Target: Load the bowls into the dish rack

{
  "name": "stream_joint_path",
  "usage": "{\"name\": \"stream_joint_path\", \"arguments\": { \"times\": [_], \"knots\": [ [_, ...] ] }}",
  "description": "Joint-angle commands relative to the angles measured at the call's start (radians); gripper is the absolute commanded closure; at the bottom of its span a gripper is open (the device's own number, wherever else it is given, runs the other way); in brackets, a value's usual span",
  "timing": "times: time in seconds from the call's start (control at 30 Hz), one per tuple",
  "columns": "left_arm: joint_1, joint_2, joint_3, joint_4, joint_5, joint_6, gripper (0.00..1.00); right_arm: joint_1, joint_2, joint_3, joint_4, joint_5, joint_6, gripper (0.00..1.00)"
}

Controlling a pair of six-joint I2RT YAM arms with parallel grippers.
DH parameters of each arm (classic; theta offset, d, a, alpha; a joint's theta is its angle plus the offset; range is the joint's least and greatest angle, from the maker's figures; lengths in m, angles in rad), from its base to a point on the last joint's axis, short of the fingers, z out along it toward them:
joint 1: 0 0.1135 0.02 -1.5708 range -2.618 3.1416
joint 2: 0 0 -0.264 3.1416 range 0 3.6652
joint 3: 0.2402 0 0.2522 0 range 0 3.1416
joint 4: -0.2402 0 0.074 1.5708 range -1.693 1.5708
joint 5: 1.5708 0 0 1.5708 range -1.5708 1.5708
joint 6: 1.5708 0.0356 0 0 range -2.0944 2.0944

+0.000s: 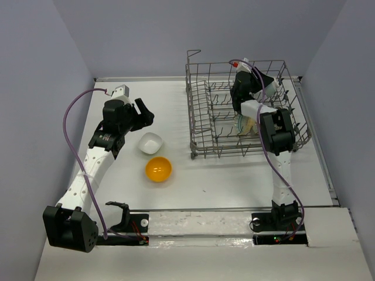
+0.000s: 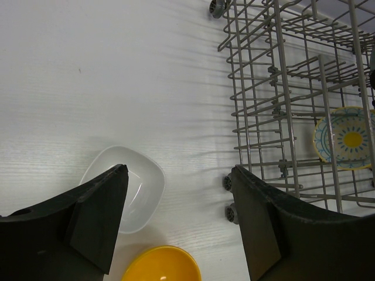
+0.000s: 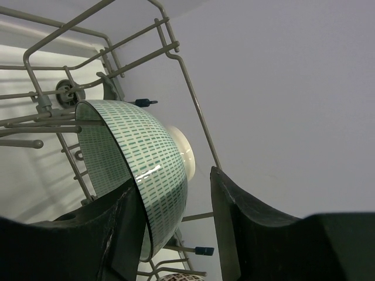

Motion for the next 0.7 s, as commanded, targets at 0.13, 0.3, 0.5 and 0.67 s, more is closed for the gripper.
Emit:
{"name": "stream_joint_path", "arguments": {
  "times": [0.13, 0.3, 0.5, 0.67],
  "knots": [
    [0.002, -0.002, -0.015, 0.039, 0.015, 0.002, 0.2, -0.008, -0.108, 0.021, -0.091, -0.008, 0.149, 0.46],
    [0.002, -0.002, -0.015, 0.037, 0.015, 0.002, 0.2, -0.008, -0.131, 0.032, -0.147, -0.011, 0.197, 0.44],
    [0.002, 0.0, -0.015, 0.037, 0.015, 0.0, 0.2, -0.008, -0.15, 0.025, -0.182, -0.014, 0.234, 0.43],
    [0.002, -0.002, -0.014, 0.037, 0.015, 0.0, 0.2, -0.028, -0.173, -0.005, -0.187, -0.017, 0.255, 0.43]
  ]
}}
